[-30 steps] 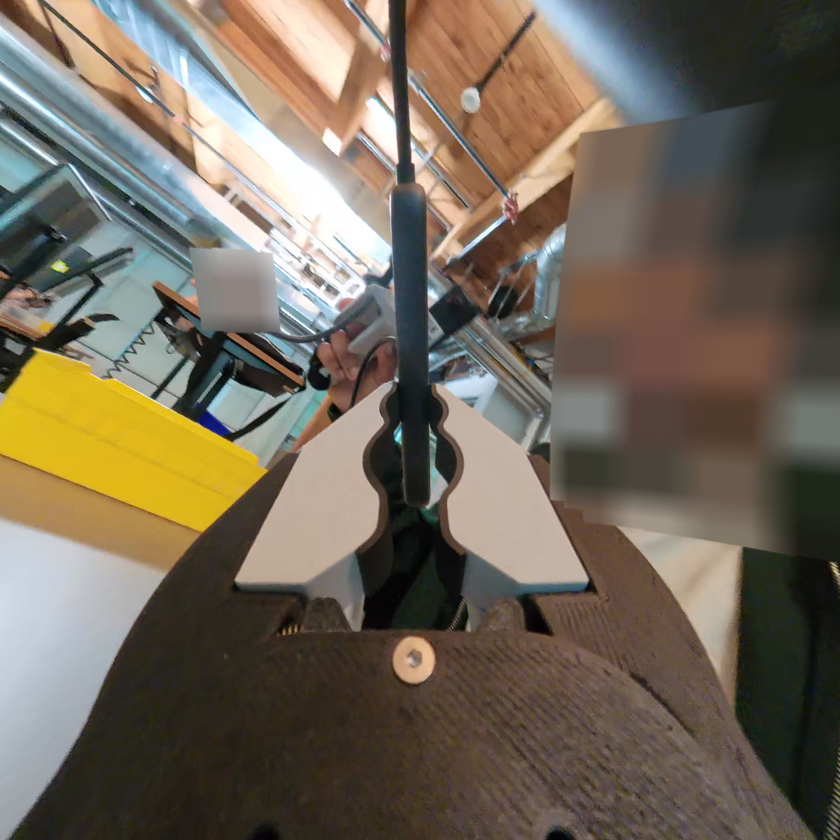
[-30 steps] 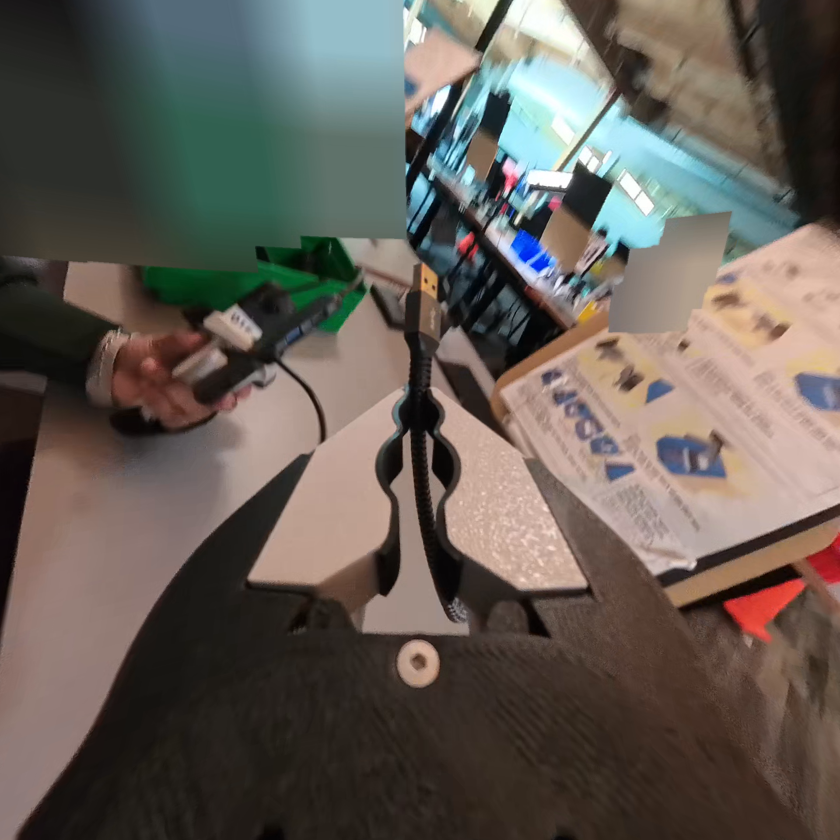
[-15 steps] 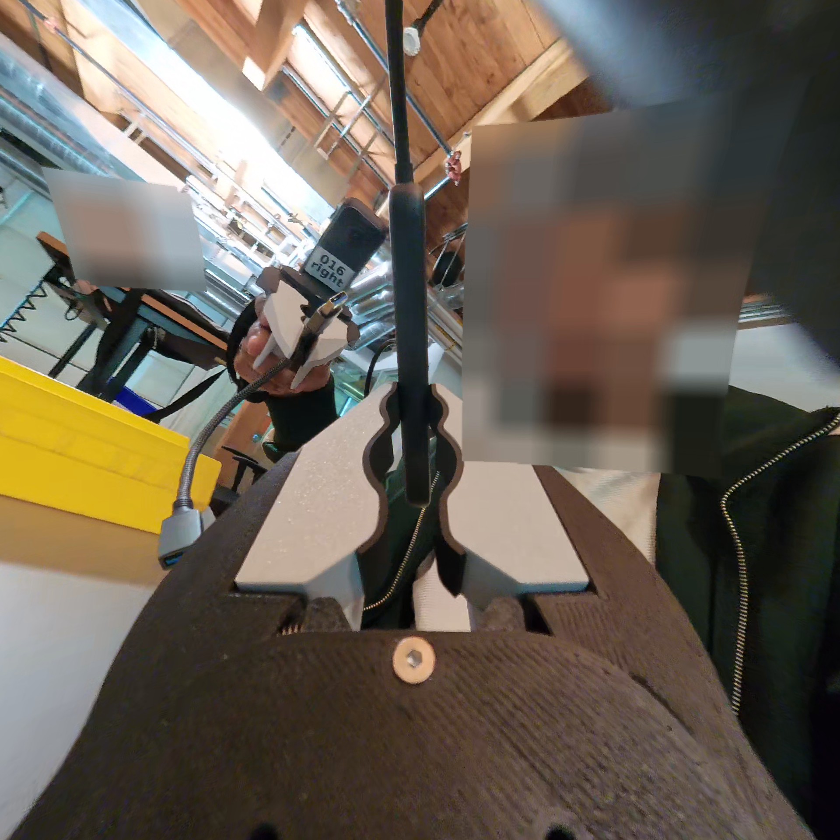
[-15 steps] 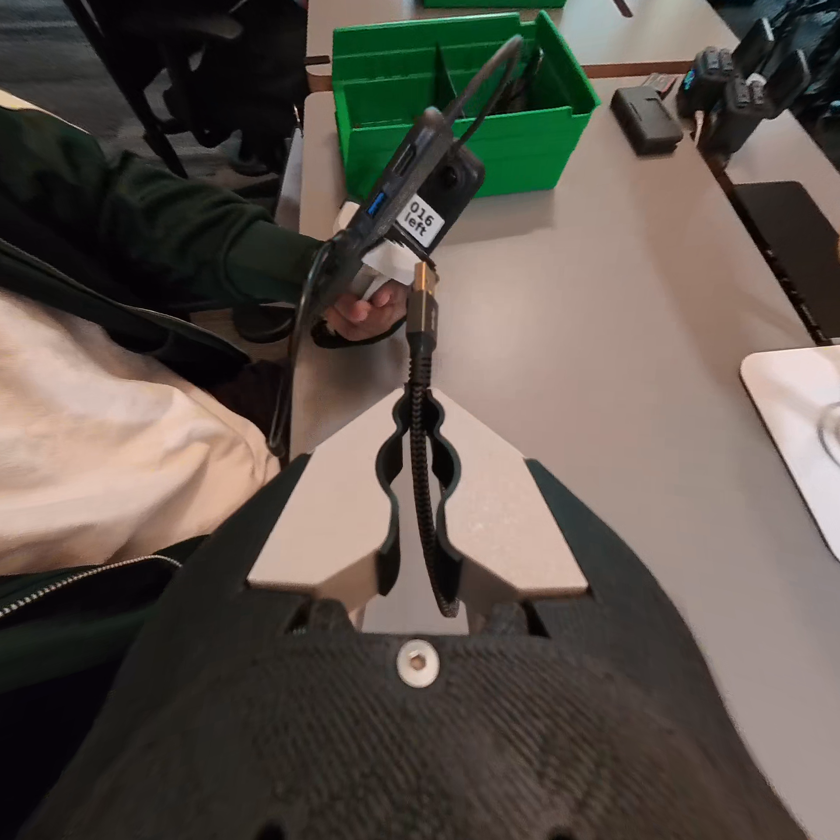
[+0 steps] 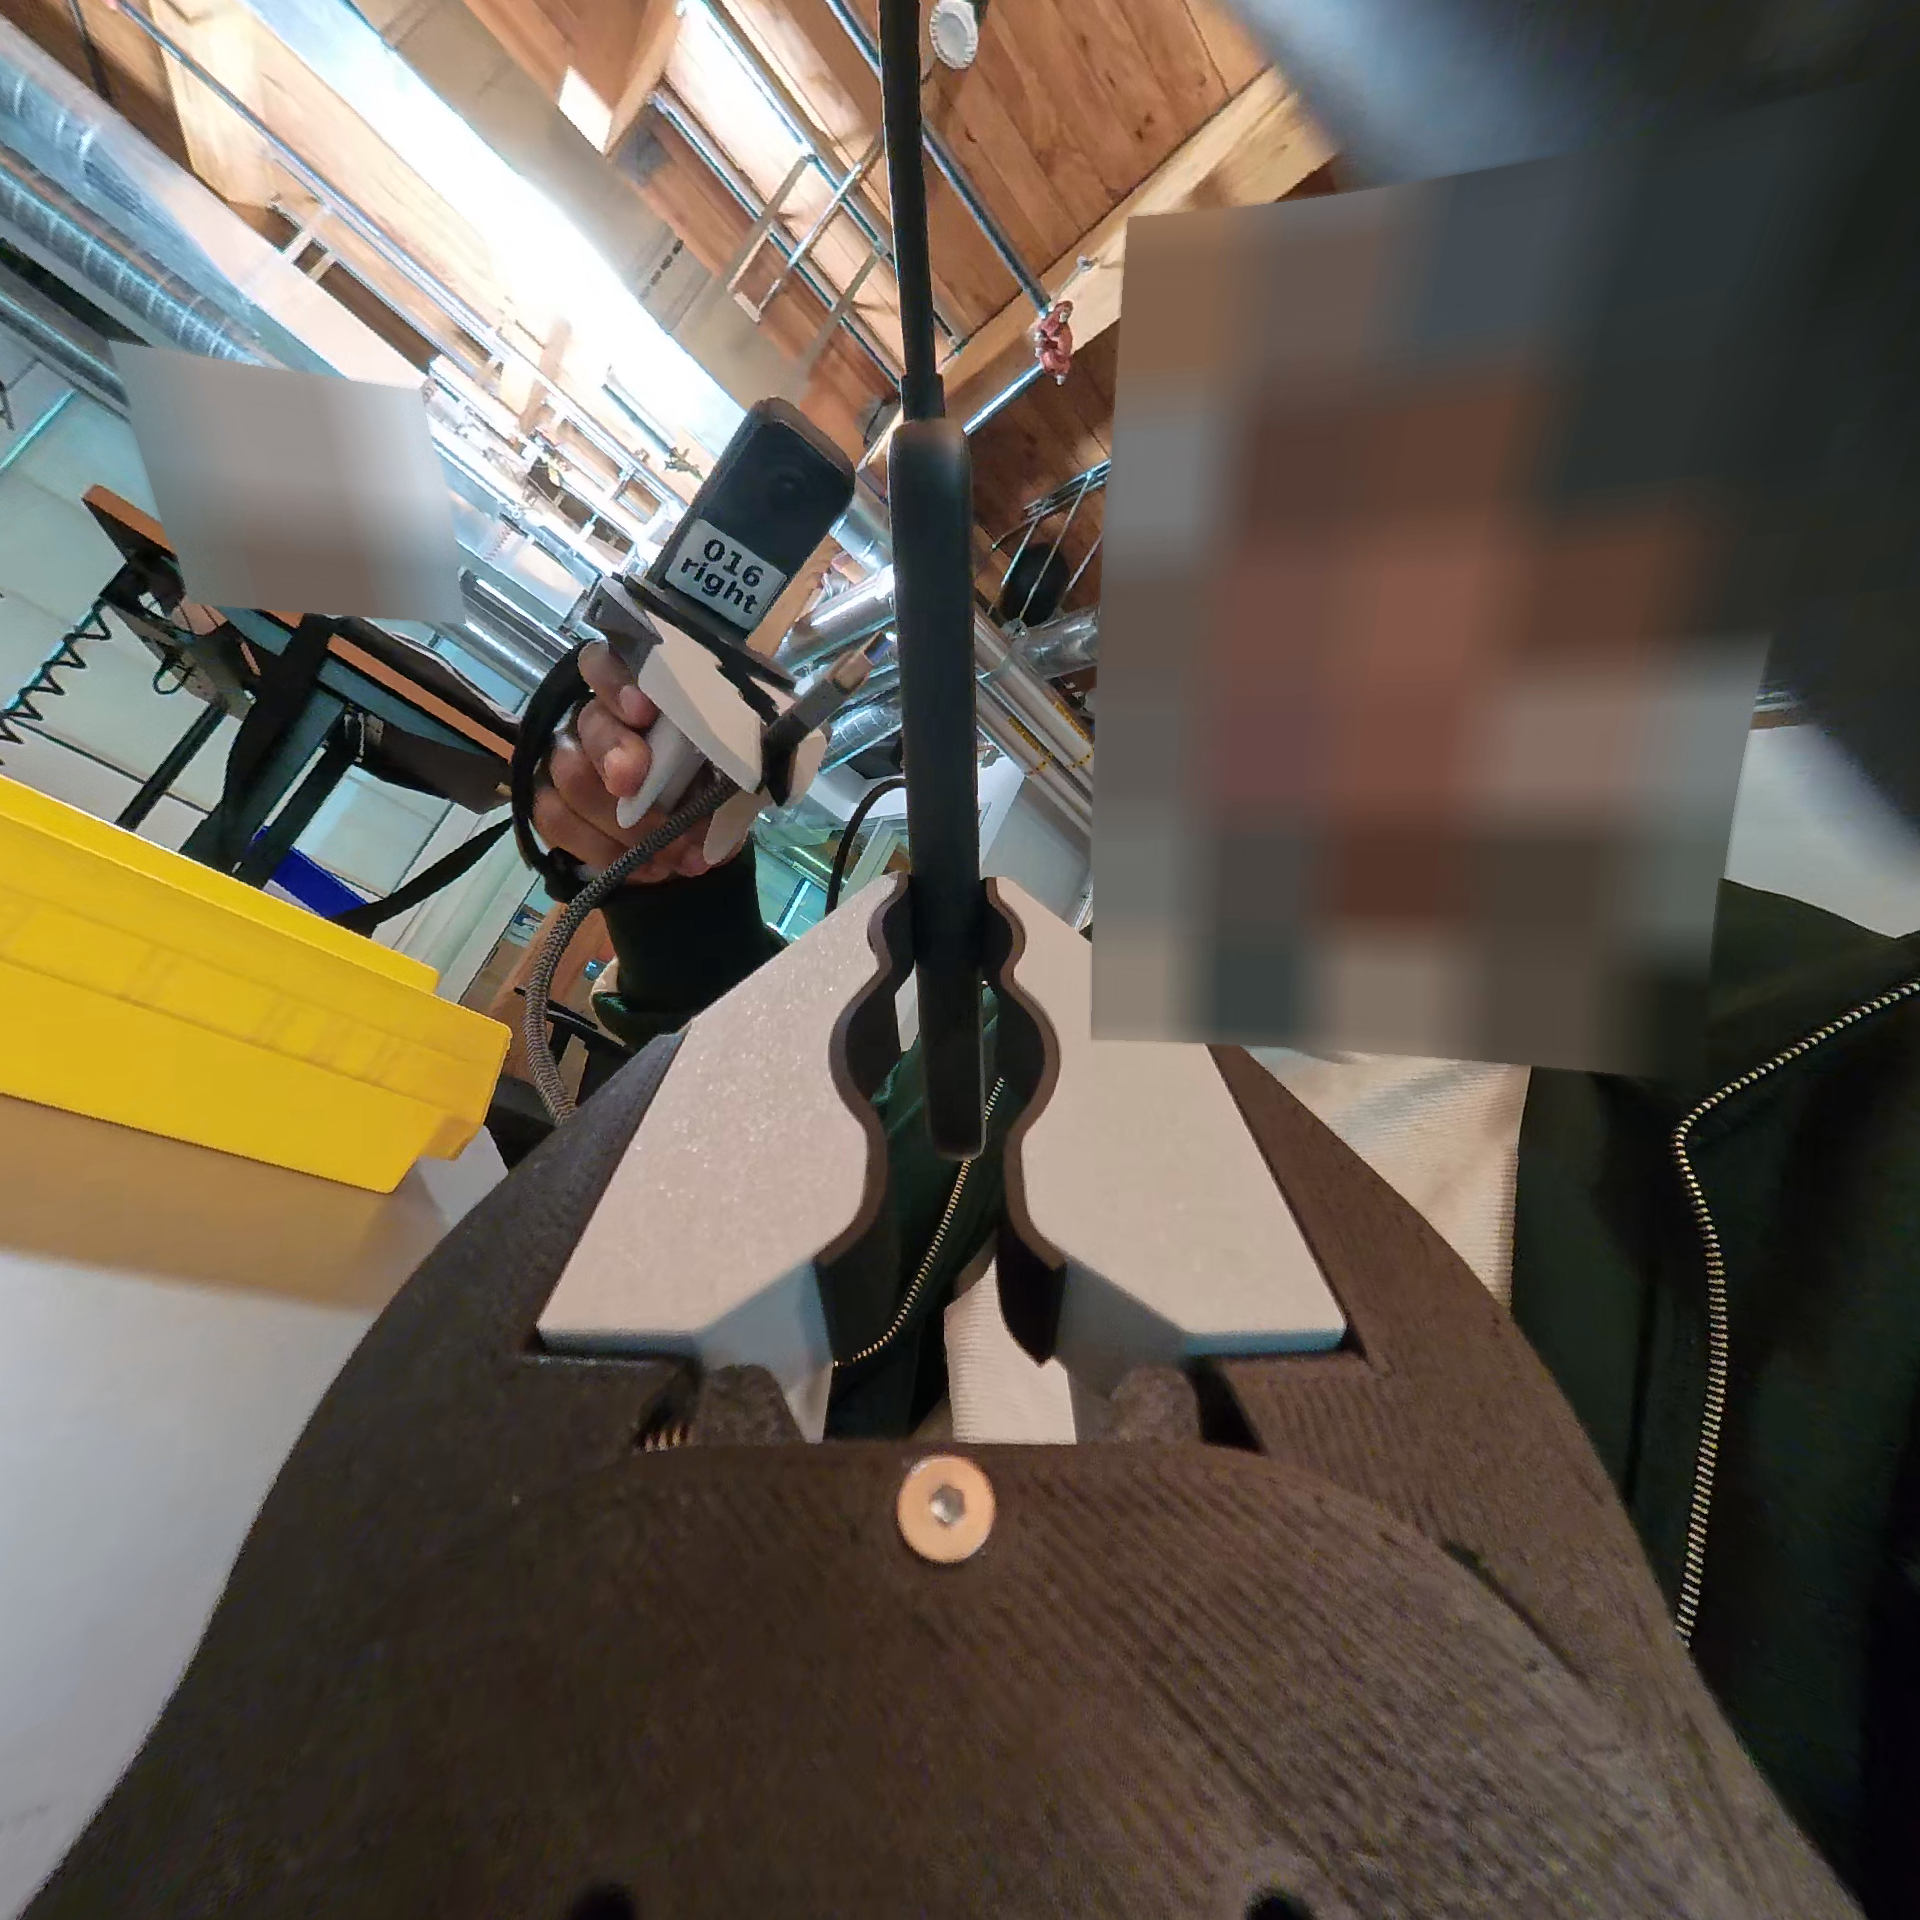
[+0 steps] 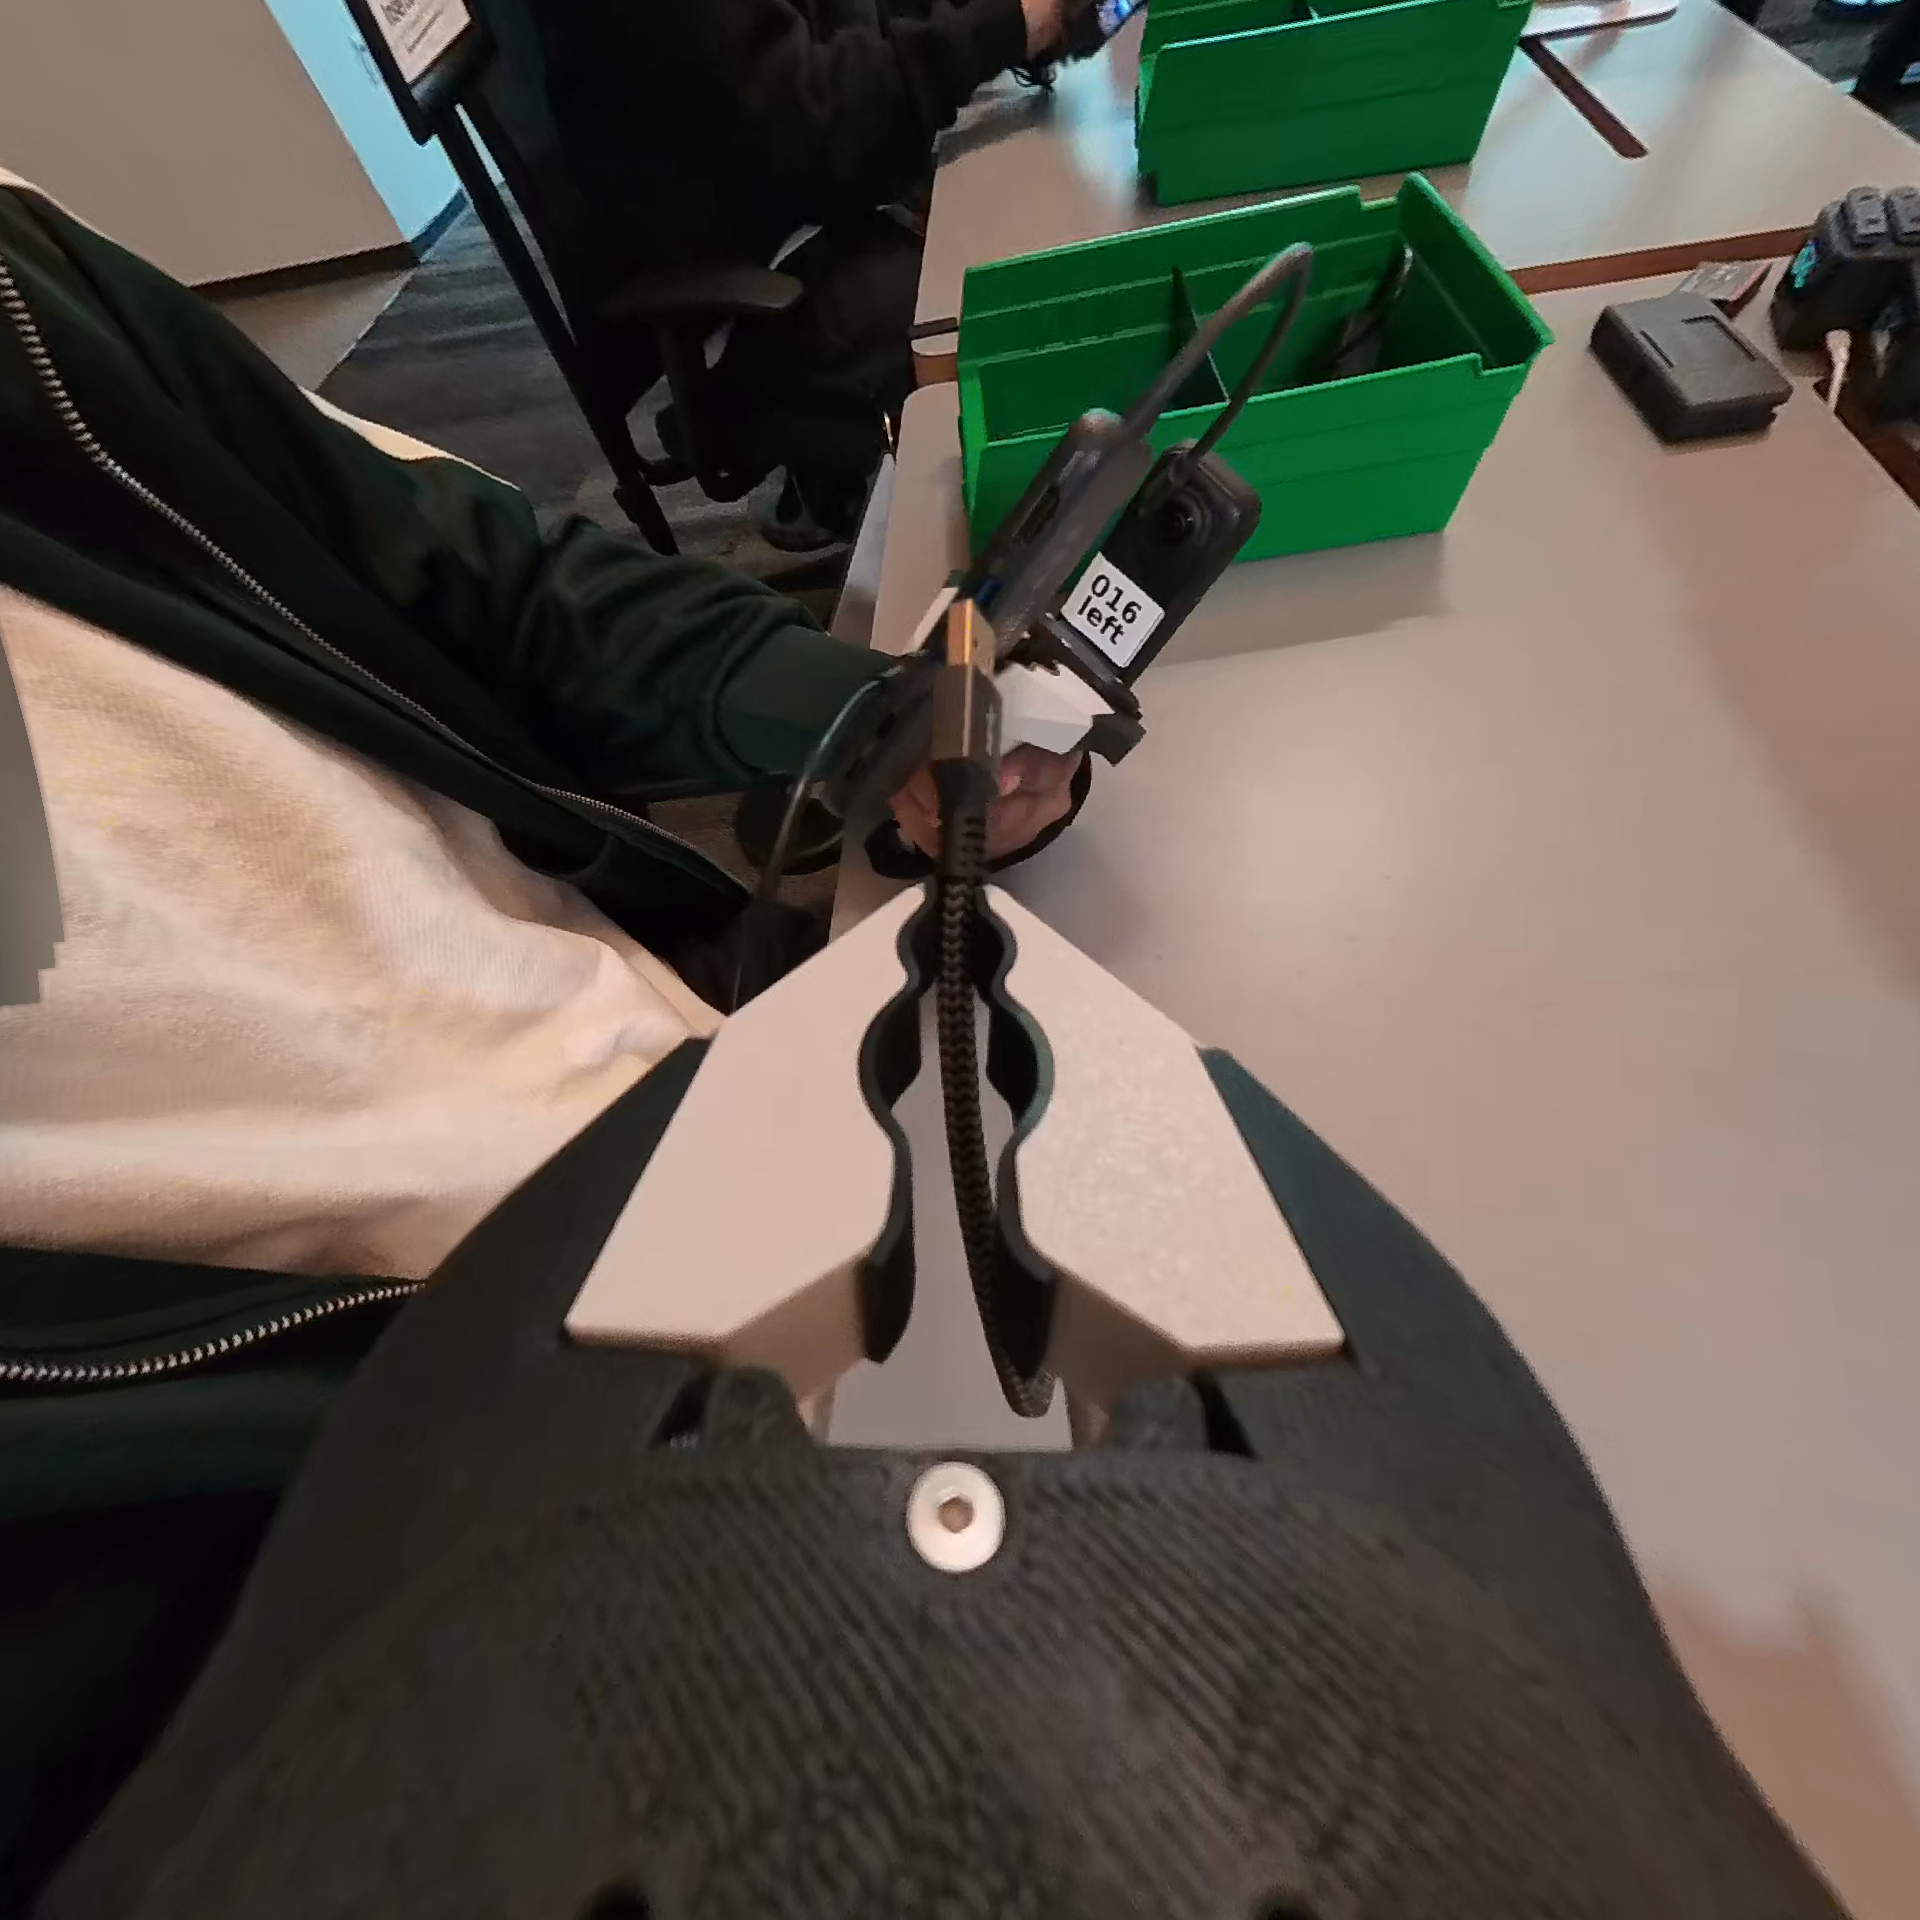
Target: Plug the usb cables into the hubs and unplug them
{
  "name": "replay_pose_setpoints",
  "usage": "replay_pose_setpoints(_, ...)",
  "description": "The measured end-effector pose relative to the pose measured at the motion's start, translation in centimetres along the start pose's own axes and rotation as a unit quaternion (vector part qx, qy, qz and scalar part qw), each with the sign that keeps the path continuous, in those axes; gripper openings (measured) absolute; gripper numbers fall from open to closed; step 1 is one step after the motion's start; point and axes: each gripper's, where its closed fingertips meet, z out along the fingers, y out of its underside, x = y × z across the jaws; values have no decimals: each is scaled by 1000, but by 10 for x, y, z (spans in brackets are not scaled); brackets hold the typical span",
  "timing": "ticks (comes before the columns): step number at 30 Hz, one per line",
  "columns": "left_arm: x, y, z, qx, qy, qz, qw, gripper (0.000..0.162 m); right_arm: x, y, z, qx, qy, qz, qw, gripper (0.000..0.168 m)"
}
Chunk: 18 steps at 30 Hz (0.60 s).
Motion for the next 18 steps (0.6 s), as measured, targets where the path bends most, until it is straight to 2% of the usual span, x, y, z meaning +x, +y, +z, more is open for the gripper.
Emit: replay_pose_setpoints(18, -2, 3, 1, -6, -5, -4, 1000, 10, 3, 3, 5, -1, -2, 0, 1000, 4)
